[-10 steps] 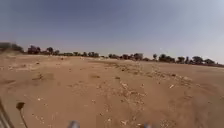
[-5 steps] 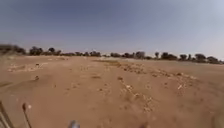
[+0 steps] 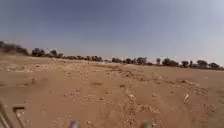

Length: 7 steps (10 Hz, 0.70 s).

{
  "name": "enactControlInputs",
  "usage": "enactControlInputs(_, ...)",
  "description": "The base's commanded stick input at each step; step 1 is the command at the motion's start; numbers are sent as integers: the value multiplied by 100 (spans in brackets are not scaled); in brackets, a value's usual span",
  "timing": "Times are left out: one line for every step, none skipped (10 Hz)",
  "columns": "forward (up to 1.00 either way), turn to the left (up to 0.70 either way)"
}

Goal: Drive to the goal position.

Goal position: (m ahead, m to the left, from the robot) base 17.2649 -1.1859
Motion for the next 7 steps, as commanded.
enactControlInputs(50, 0)
enactControlInputs(50, 0)
enactControlInputs(50, 0)
enactControlInputs(50, 0)
enactControlInputs(50, 0)
enactControlInputs(50, 0)
enactControlInputs(50, 0)
